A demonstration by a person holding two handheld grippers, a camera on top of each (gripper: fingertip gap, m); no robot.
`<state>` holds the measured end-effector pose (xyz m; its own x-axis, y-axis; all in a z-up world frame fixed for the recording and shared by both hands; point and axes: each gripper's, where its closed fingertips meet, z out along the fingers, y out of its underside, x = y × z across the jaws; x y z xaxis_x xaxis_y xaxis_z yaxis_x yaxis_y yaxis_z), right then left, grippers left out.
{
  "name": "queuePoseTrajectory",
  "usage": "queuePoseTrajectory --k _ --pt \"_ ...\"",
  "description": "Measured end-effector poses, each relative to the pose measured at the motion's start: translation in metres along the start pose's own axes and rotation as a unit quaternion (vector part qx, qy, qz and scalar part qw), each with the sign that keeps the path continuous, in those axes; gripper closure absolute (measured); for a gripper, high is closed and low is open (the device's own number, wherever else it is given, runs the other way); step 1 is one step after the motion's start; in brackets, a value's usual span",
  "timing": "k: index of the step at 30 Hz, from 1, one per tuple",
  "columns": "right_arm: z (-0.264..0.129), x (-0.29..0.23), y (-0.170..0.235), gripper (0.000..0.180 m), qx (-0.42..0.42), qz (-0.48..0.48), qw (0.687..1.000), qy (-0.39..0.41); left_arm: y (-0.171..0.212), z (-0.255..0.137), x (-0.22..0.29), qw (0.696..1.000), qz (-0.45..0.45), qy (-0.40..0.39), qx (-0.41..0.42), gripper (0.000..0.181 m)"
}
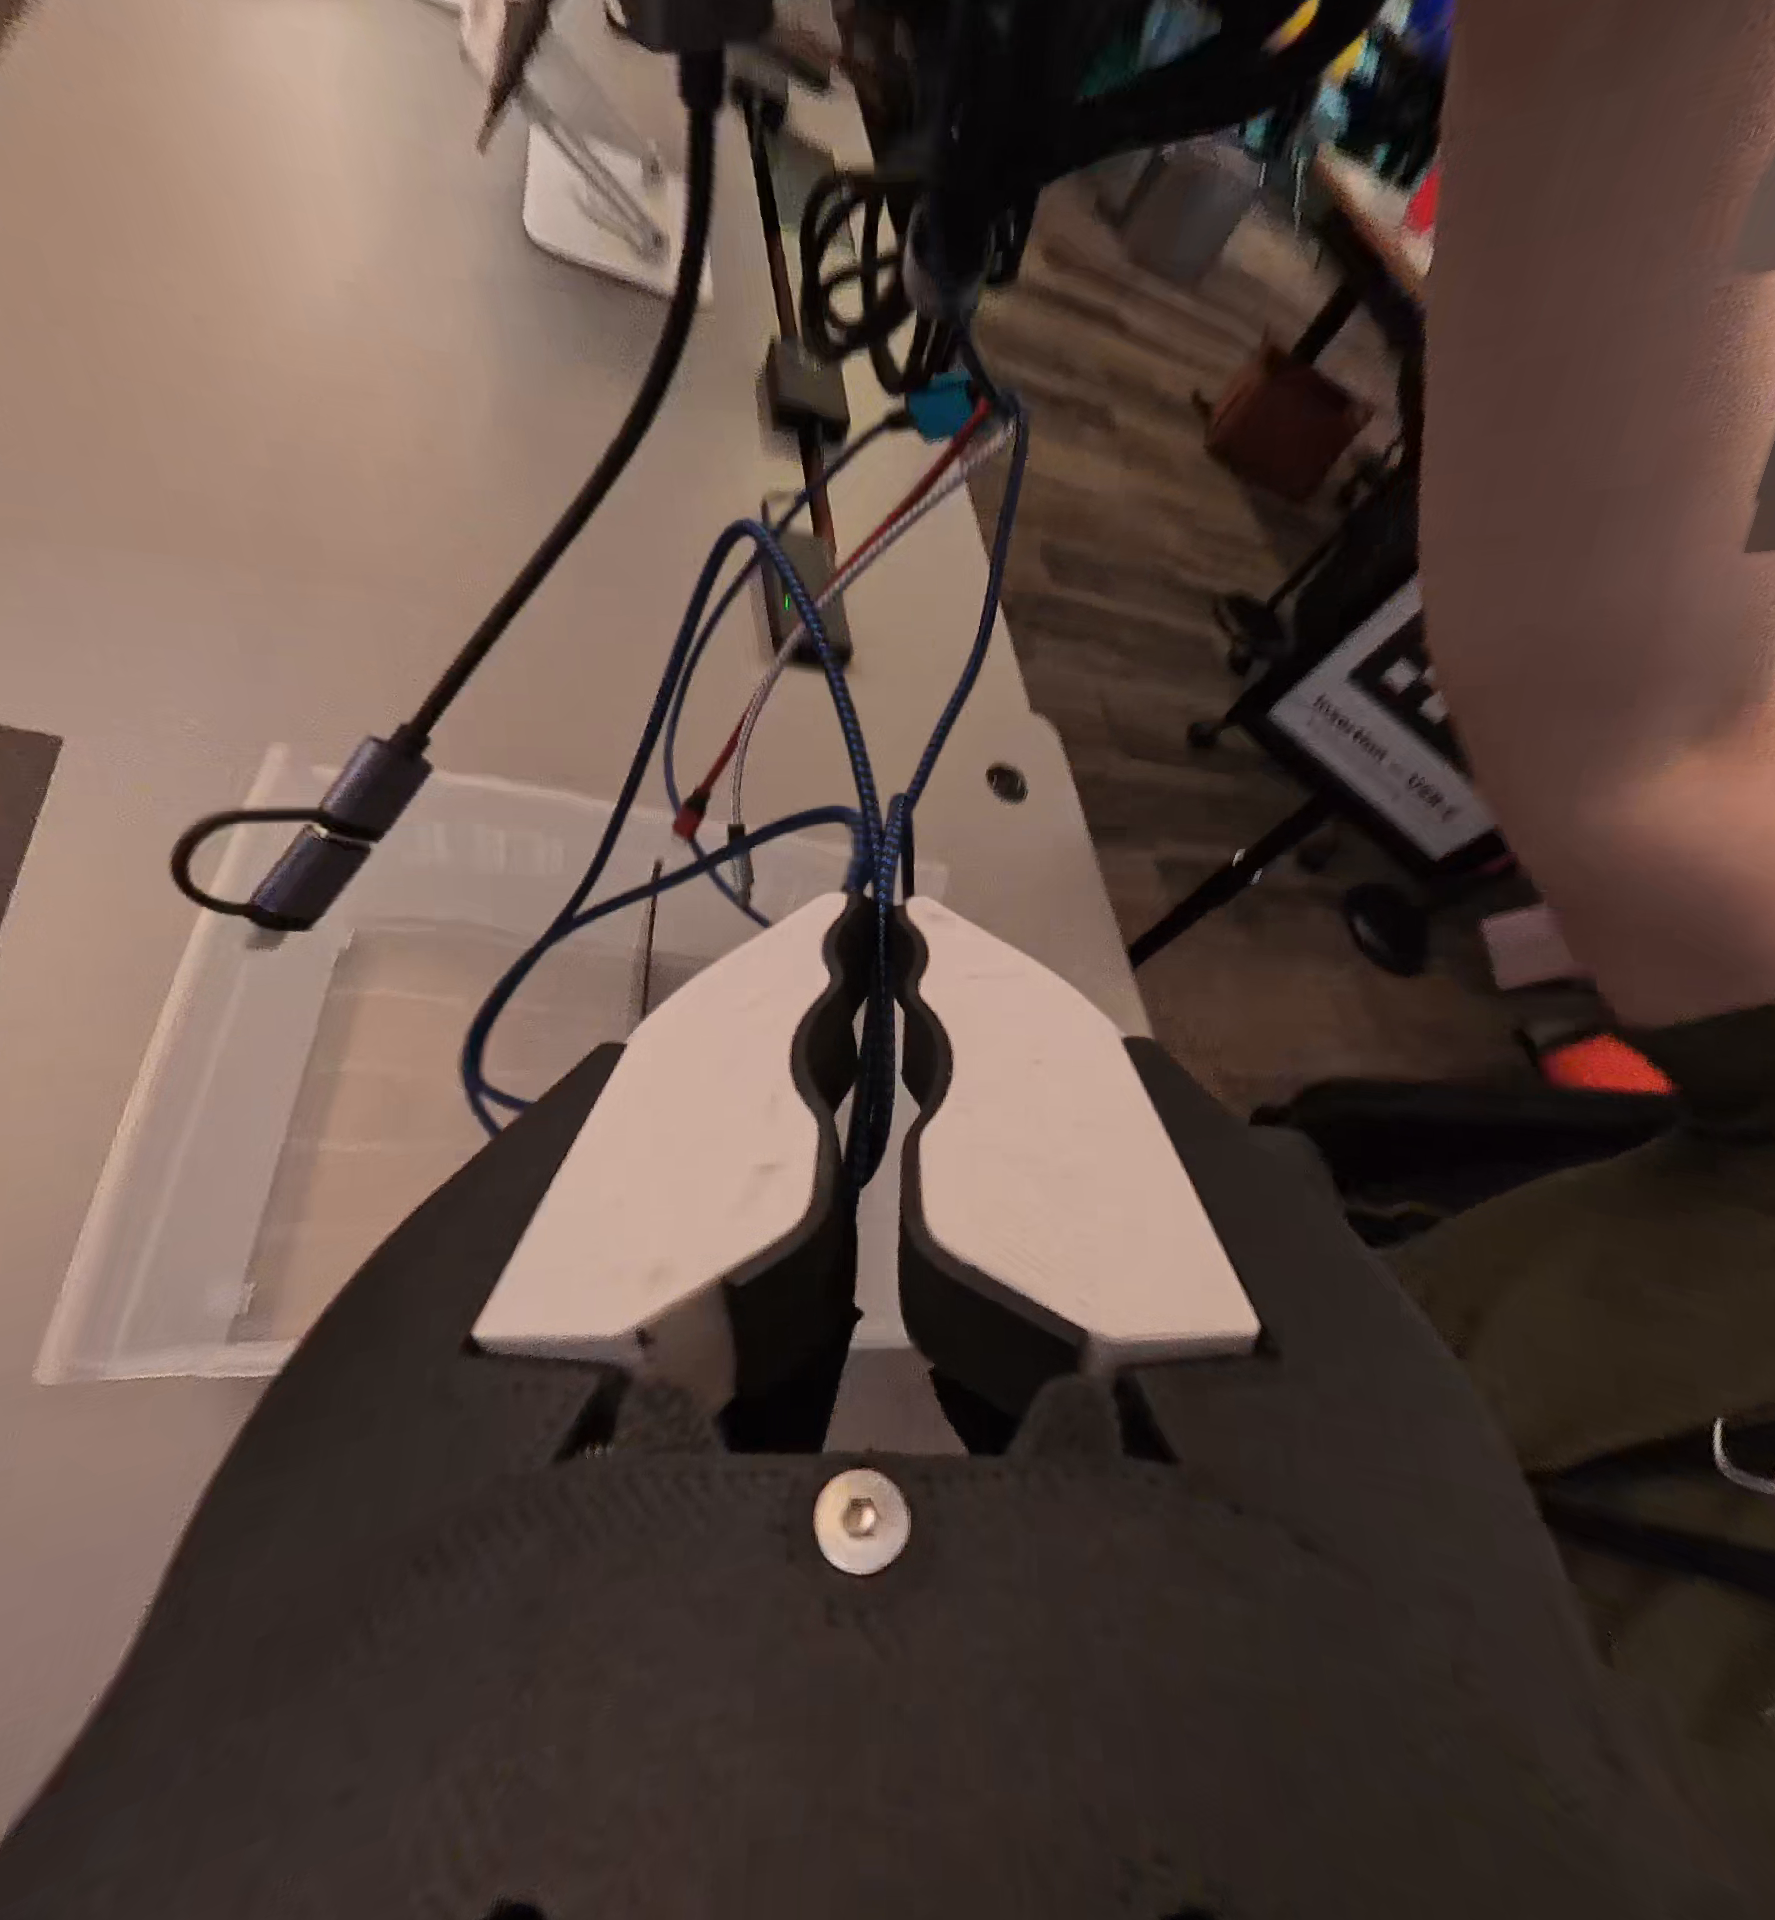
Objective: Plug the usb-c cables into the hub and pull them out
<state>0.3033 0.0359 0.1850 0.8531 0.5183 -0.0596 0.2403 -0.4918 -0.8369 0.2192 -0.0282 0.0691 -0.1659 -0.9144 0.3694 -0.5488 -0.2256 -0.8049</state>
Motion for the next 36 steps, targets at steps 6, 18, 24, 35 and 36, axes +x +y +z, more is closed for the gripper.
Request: queuePoseTrajectory --k 6,18,24,35,36 --pt "0.071 -0.034 0.016 0.170 -0.040 -0.013 0.992 -0.116 0.032 0.010 -0.006 0.990 0.086 -0.003 -0.115 0.178" --pt "0.167 -0.020 0.065 0.170 -0.087 0.038 0.979 -0.181 0.059 0.023 -0.077 0.952 0.147 -0.182 -0.199 0.178" --pt "0.195 0.012 0.157 0.170 -0.189 0.062 0.965 -0.171 0.086 0.049 -0.106 0.957 0.096 -0.195 -0.193 0.178" --pt "0.217 0.021 0.240 0.169 -0.349 -0.029 0.927 -0.138 0.102 0.087 -0.161 0.922 0.101 -0.309 -0.208 0.177" --pt "0.217 0.020 0.237 0.169 -0.343 -0.027 0.928 -0.141 0.104 0.089 -0.164 0.919 0.103 -0.314 -0.214 0.177"
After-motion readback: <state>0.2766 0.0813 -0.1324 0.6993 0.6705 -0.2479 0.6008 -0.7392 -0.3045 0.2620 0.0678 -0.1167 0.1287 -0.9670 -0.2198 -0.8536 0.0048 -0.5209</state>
